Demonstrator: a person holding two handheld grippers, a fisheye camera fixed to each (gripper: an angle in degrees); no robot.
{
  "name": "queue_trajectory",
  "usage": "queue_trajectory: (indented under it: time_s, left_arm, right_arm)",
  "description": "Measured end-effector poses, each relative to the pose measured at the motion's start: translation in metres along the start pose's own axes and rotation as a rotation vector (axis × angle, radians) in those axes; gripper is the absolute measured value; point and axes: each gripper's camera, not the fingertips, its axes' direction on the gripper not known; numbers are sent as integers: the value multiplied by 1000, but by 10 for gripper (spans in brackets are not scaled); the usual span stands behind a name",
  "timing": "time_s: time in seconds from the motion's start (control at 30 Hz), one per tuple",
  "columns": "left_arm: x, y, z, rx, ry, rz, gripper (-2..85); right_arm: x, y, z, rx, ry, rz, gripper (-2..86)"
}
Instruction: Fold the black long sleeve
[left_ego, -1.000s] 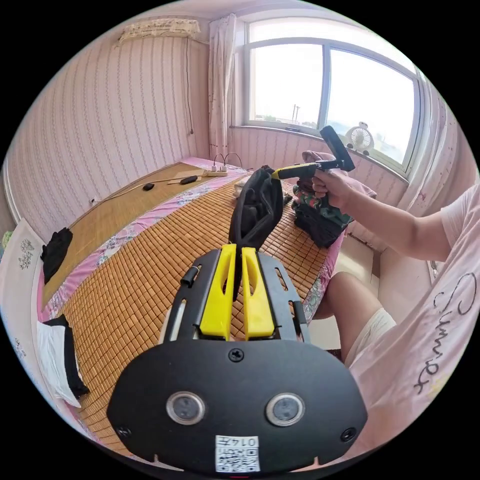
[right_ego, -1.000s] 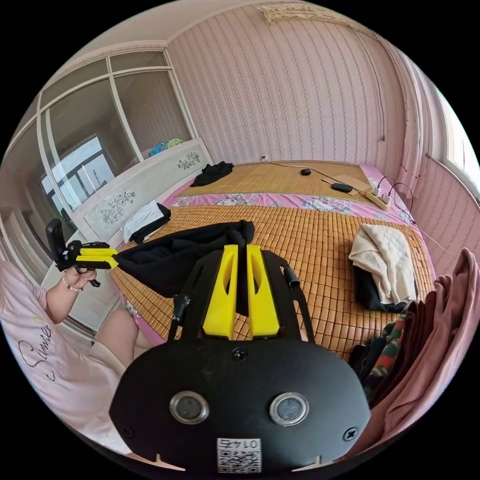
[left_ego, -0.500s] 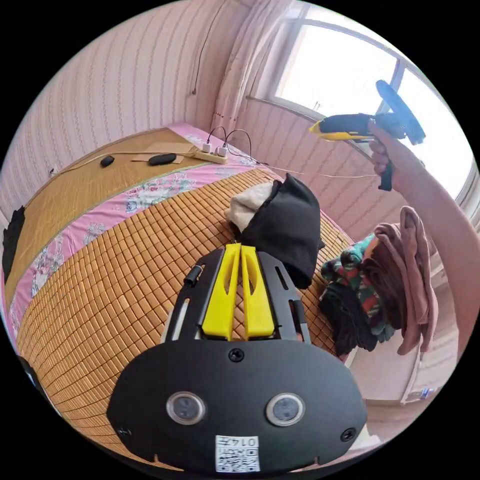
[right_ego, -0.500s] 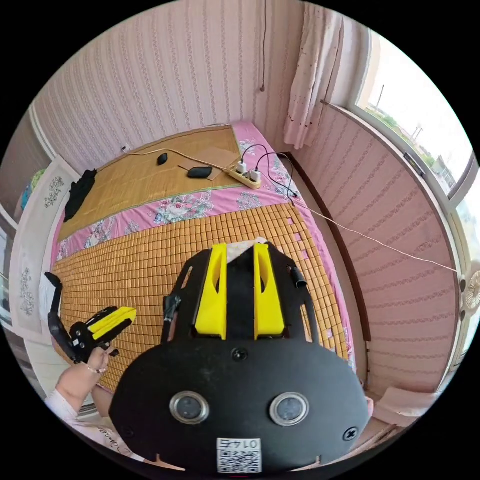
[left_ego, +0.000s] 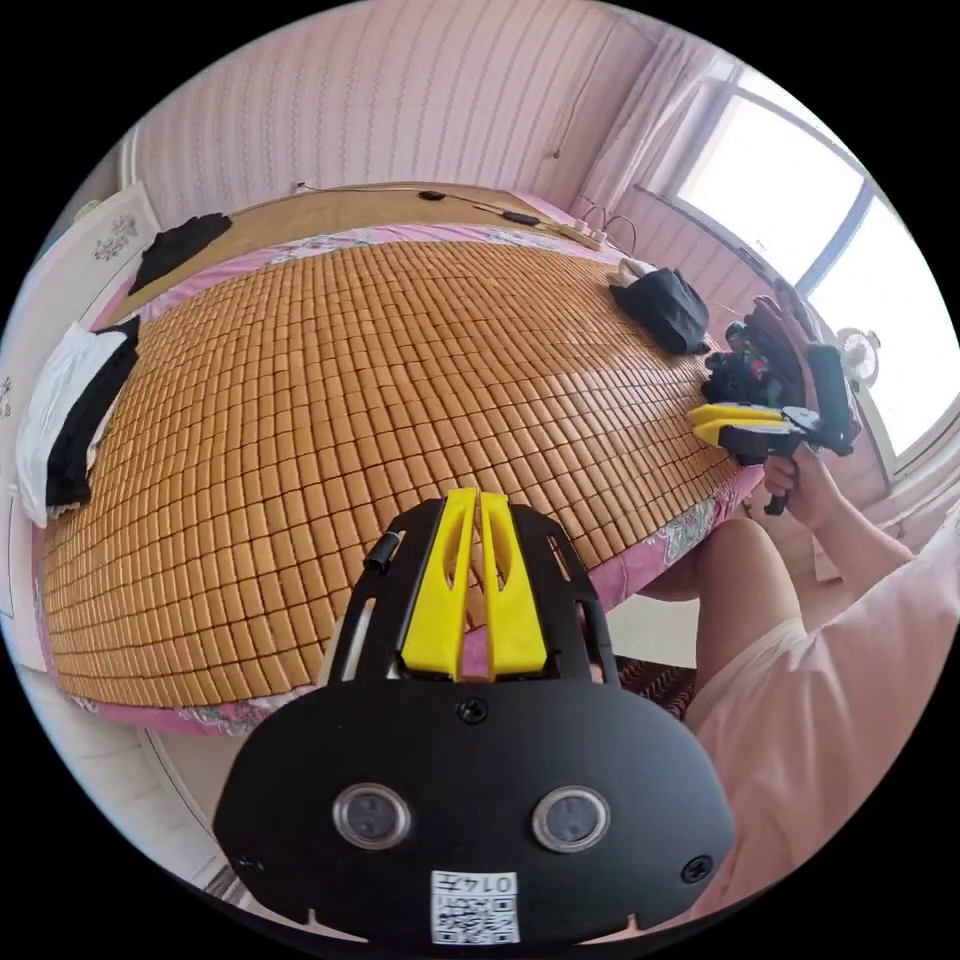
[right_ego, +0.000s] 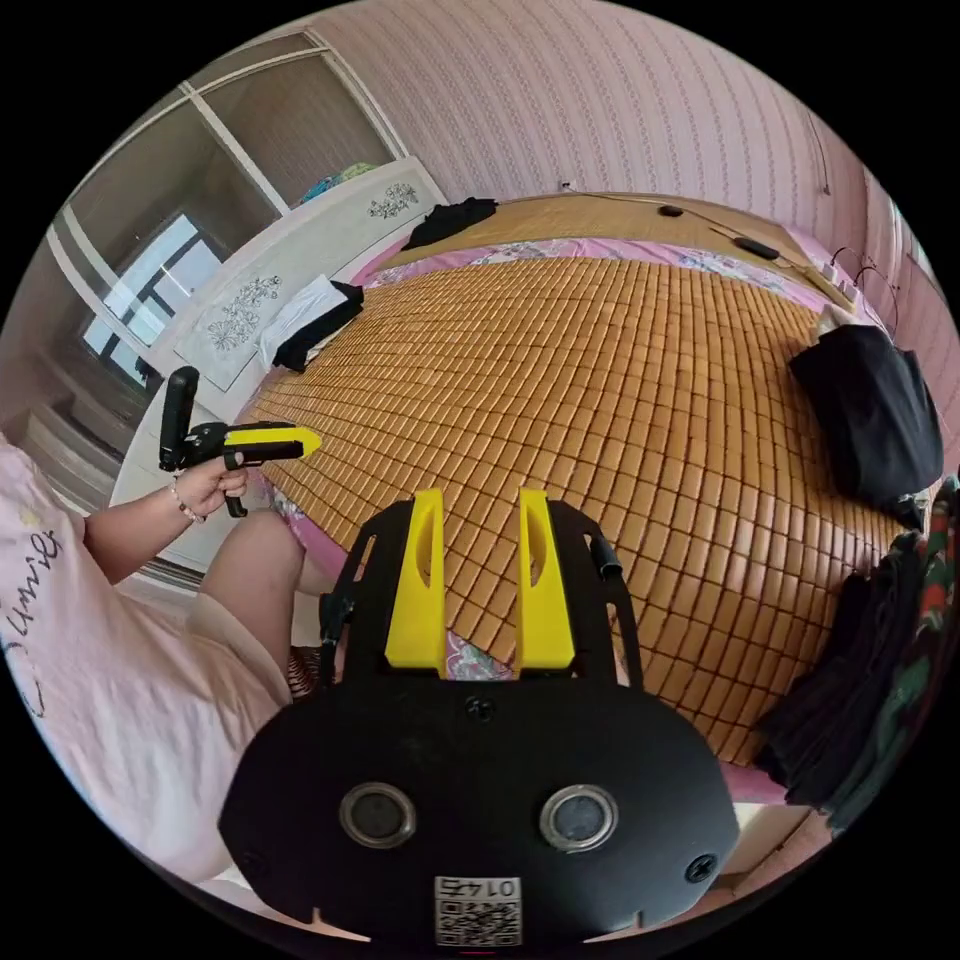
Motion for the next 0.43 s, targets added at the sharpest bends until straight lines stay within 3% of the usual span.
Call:
queue_trajectory:
  time_s: [0.17, 0.43]
  left_arm:
    - [-108, 117, -88, 188, -138, -305, 24]
    - [-258, 178, -150, 449, -252, -509, 44]
  right_arm:
    - [-126, -44, 43, -160, -53, -241, 116]
    - [-291, -253, 51, -259, 85, -796, 116]
